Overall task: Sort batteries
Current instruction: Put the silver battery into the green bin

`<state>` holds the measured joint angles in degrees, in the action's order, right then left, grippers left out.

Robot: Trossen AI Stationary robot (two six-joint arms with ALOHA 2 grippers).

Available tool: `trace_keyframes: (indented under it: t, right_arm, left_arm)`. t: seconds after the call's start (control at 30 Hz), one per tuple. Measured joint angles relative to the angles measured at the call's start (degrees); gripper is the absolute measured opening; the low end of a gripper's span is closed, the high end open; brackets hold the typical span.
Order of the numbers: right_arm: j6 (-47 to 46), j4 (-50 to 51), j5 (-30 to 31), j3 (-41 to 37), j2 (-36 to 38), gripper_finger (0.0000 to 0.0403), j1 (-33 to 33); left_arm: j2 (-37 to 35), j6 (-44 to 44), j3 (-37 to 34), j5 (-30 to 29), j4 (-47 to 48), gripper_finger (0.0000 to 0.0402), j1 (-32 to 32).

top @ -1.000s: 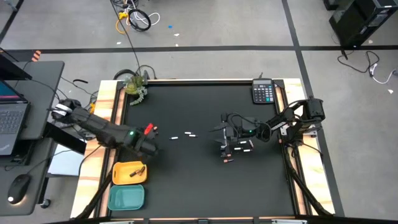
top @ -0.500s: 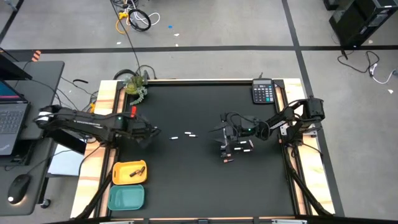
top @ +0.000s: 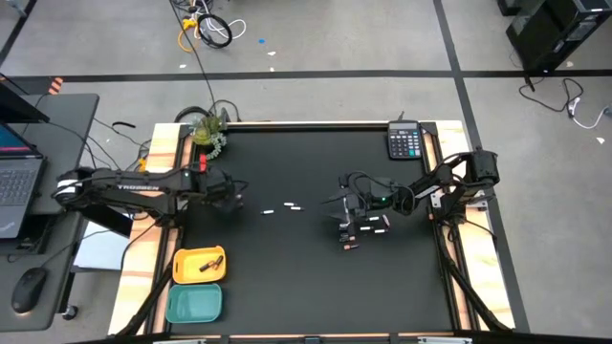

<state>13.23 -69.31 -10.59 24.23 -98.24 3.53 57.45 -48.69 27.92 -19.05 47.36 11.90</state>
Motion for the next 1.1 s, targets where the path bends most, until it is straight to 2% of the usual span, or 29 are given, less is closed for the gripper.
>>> trace_keyframes:
  t: [0.17,0.3,0.43,0.63,1.1]
  right_arm:
    - [0.0,-0.2,-0.02,0.0,0.0,0.0169,0.04]
    - [-0.23,-0.8,-0.28,0.0,0.0,0.0169,0.04]
    - [-1.07,-0.88,-2.66,0.0,0.0,0.0169,0.04]
    - [-1.07,-0.91,-3.02,0.0,0.0,0.0169,-0.17]
    - [0.19,-2.6,-3.1,0.01,0.0,0.0169,-2.73]
  left_arm:
    - [0.04,-10.57,0.0,0.16,-1.43,0.0148,1.26]
    - [0.04,-13.66,0.0,1.25,-1.3,0.0157,0.96]
    - [0.04,-17.9,0.0,2.23,-1.15,0.0191,0.46]
    - [0.07,-25.87,0.0,2.02,0.68,0.0242,-0.09]
    - [3.41,-37.61,0.0,-3.33,1.28,0.0247,-5.52]
